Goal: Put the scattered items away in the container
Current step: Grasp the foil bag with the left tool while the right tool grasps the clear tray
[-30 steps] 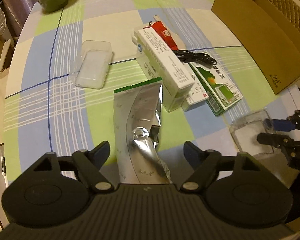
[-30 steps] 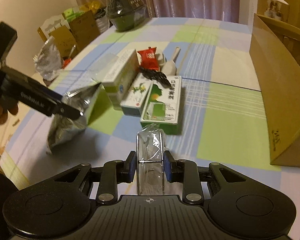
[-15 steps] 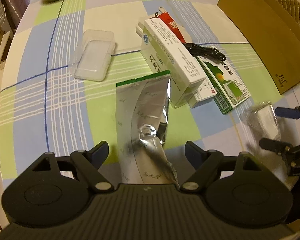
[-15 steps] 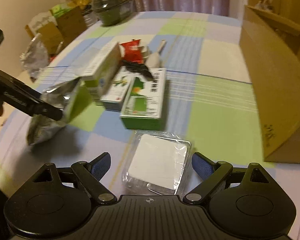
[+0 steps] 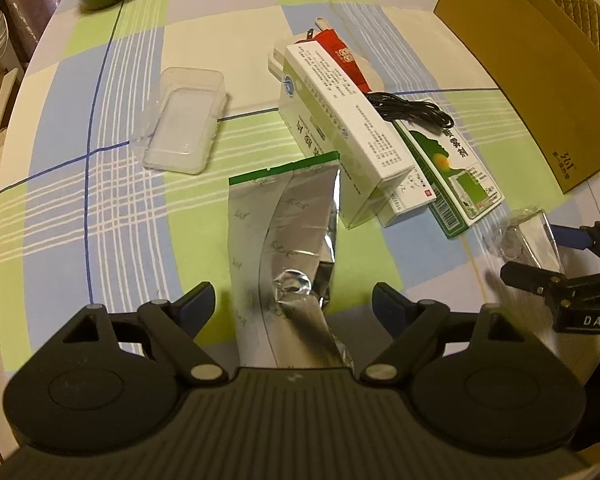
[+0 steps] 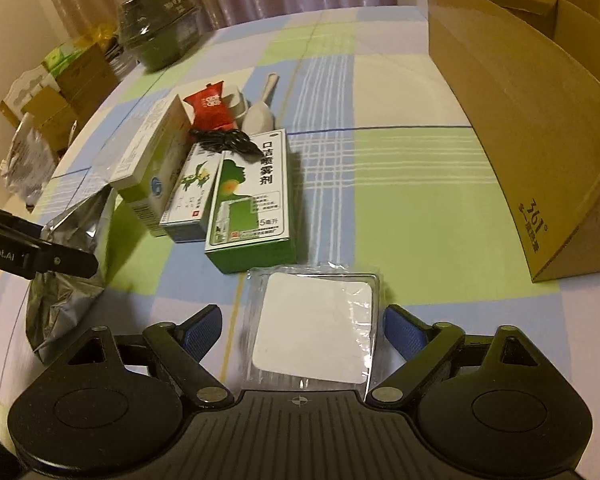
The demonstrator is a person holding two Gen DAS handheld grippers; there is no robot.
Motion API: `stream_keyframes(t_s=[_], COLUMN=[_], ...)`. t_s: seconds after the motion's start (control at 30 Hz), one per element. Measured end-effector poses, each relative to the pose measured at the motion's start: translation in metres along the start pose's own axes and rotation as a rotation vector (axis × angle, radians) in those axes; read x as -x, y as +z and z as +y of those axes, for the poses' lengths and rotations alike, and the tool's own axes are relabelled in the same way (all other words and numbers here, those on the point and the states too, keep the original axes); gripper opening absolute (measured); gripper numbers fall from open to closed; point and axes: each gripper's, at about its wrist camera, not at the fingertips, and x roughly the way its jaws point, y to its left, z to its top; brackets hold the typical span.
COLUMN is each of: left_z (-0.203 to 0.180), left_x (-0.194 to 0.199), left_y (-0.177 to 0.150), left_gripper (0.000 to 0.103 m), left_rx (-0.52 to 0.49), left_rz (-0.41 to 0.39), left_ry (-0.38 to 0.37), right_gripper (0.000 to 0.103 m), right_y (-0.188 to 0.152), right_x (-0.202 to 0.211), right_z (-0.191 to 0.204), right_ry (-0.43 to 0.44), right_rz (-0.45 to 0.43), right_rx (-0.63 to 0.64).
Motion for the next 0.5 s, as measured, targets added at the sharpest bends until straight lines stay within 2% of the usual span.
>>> stream_keyframes(t_s=[0.27, 0.5], left_z=[0.0008, 0.0021], left_x=[-0.0034, -0.0066], left_y=[-0.0005, 0.0016], left_gripper=[0.082, 0.075], left_rx=[0.009, 0.019], left_rz=[0.002, 0.02], left_ry=[-0.01, -0.001], right_gripper=[0.065, 0.065], right_y=[-0.0034, -0.0053], right_x=[0.002, 0.0079], right_z=[0.0022, 0.0046], right_ry=[-0.03, -0.02], right_rz=[-0.005, -0.012], right_rx=[0.048, 0.06])
